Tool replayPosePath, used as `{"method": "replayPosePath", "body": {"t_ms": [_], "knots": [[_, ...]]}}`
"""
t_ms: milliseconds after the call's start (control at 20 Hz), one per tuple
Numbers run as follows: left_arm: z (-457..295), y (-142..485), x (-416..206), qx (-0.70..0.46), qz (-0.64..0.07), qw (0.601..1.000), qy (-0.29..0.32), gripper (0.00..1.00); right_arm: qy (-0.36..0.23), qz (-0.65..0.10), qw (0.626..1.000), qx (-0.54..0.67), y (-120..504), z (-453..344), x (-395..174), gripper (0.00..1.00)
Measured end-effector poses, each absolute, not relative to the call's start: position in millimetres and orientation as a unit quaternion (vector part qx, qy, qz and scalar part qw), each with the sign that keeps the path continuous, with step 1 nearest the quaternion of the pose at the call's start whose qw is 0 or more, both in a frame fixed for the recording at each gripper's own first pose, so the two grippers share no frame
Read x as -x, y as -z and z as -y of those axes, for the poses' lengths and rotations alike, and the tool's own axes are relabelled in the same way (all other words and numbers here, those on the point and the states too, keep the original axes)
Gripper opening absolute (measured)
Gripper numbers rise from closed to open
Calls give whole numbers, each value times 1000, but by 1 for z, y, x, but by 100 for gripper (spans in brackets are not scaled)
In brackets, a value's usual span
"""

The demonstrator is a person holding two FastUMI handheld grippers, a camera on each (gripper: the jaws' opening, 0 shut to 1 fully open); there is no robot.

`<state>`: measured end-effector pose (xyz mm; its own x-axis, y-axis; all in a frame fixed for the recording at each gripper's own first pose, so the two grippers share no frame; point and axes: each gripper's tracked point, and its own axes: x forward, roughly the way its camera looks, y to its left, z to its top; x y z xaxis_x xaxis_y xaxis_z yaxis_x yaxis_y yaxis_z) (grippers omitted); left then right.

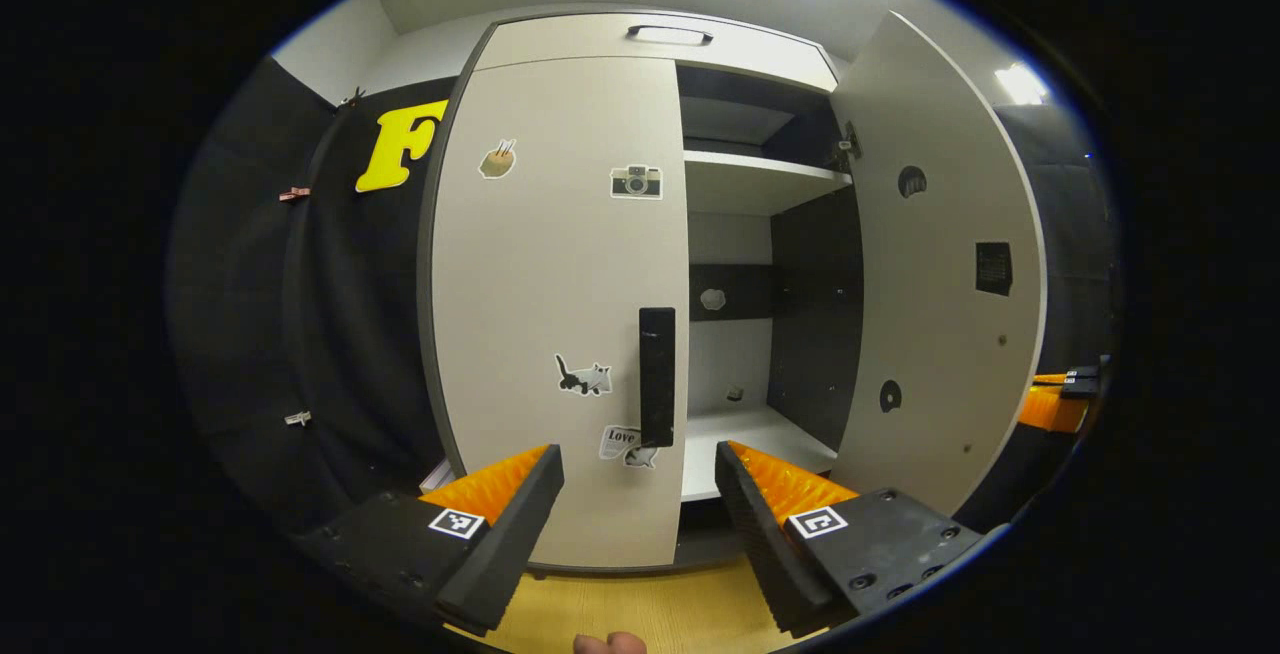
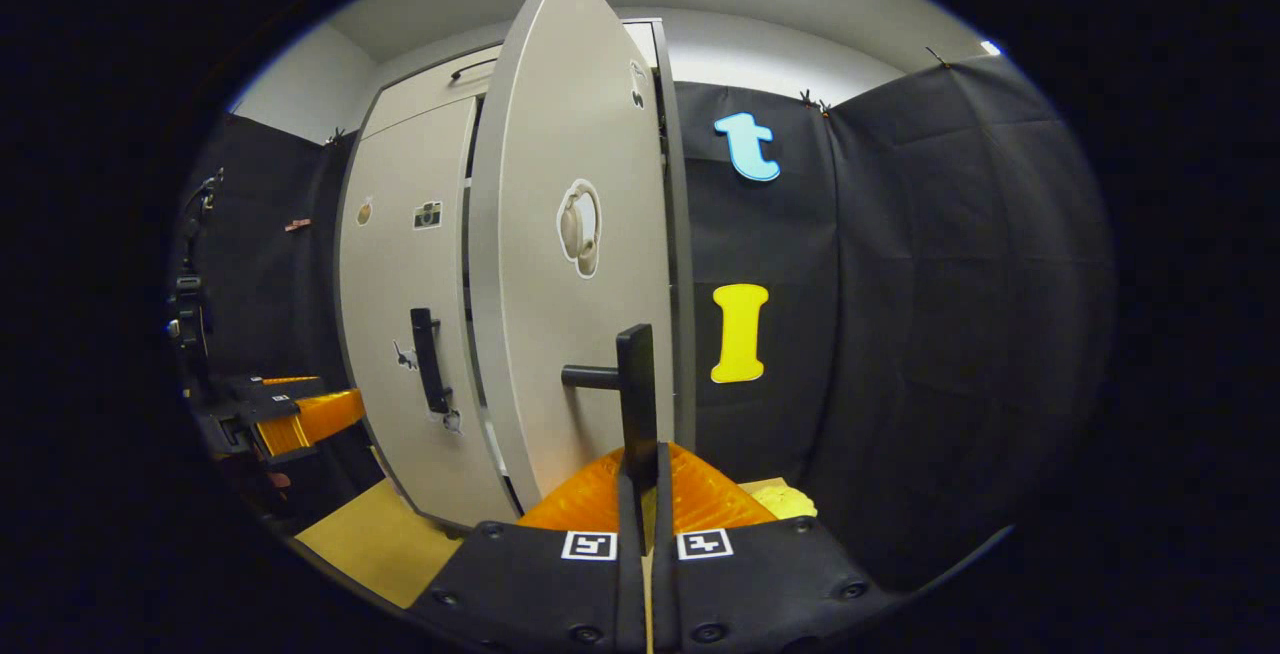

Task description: Open the right door of the double-door shoe cabinet with the right hand, and open the left door with the left hand.

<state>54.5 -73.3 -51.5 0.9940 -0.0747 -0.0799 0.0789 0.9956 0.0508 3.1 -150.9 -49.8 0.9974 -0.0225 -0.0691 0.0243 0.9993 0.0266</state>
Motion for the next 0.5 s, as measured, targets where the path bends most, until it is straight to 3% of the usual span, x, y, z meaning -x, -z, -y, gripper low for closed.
{"method": "replayPosePath", "body": {"t_ms": [150, 500], "knots": [[83, 49, -65, -30, -37, 998, 45, 95, 41, -16, 999, -12, 36, 181, -1, 6], [92, 45, -114, -46, -39, 998, 36, 95, 38, -19, 999, -20, 34, 192, 6, 5]]}}
